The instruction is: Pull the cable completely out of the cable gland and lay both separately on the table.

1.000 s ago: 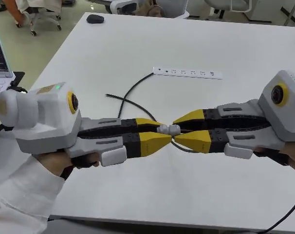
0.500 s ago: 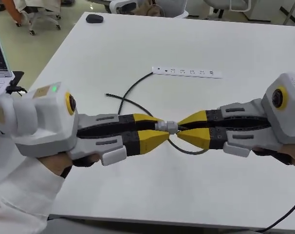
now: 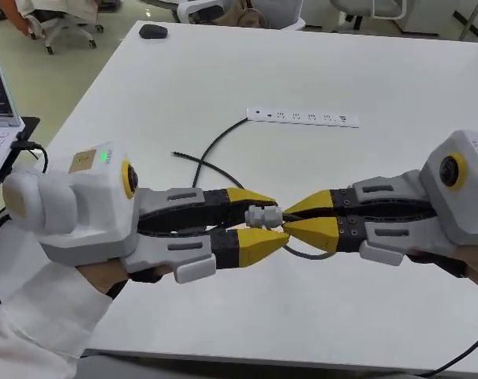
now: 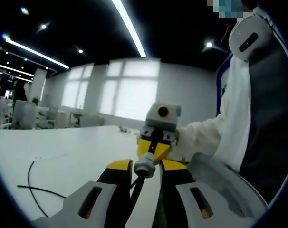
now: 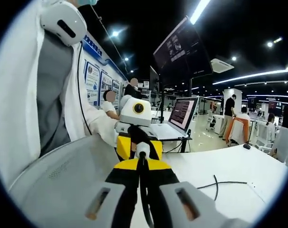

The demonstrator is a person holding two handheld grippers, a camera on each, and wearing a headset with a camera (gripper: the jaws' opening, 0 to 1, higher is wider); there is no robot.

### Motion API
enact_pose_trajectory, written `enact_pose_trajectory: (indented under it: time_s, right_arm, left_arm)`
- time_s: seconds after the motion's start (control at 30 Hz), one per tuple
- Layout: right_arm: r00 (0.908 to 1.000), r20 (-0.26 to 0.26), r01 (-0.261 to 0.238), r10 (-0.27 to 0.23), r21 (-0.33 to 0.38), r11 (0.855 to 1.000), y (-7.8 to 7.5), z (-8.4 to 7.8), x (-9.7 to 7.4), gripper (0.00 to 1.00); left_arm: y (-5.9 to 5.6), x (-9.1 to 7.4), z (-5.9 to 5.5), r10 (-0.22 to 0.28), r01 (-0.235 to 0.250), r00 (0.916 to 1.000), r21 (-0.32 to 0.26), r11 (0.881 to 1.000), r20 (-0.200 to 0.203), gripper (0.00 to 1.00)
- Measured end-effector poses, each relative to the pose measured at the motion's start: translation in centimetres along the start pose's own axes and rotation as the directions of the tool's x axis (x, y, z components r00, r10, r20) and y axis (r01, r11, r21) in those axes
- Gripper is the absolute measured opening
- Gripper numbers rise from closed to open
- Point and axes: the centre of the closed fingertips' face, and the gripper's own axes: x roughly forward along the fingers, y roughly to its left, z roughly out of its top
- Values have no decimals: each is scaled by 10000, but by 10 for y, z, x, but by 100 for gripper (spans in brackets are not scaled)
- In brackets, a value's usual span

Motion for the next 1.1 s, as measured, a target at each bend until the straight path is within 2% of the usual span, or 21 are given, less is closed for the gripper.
enact_pose_trajectory:
  time_s: [0.03, 0.1, 0.17, 0.3, 0.37, 0.57, 0.77, 0.97, 1.1]
  right_arm:
    - [10000, 15, -32, 32, 23, 10000, 1, 1, 0, 2]
    - [9999, 142, -95, 94, 56, 9999, 2, 4, -1, 2]
    - [9997, 222, -92, 87, 209, 9997, 3, 6, -2, 2]
    - [10000, 74, 63, -65, 340, 9994, 1, 4, -2, 3]
    - [9998, -162, 74, -67, 480, 9988, 0, 1, -1, 3]
    - [9994, -343, 128, -107, 629, 9979, -1, -4, 1, 3]
    - [9966, -822, 124, -103, 255, 9996, 0, -12, 0, 3]
    - [9905, -1297, 469, -452, 108, 9988, -6, -24, -11, 3]
    - [9861, -1573, 542, -529, 41, 9985, -7, -32, -17, 3]
  left_arm:
    - [-2, -1, 0, -146, 146, 9999, 32, 9999, 29, 19]
    - [-4, -1, 3, -201, 202, 9996, -12, 9998, 186, 18]
    - [-6, -1, 6, -302, 312, 9991, -318, 9990, 303, 18]
    - [-4, -1, 5, -204, 212, 9995, -338, 9992, 246, 17]
    - [-3, 0, 3, -119, 121, 9998, -166, 9998, 134, 17]
    - [1, -2, 1, 69, -69, 10000, -47, 10000, -20, 17]
    - [1, -2, -1, 120, -120, 9998, -38, 9999, -162, 17]
    - [7, -6, 4, 358, -358, 9993, -137, 9993, 56, 17]
    - [8, -6, 3, 384, -384, 9993, -106, 9992, 13, 17]
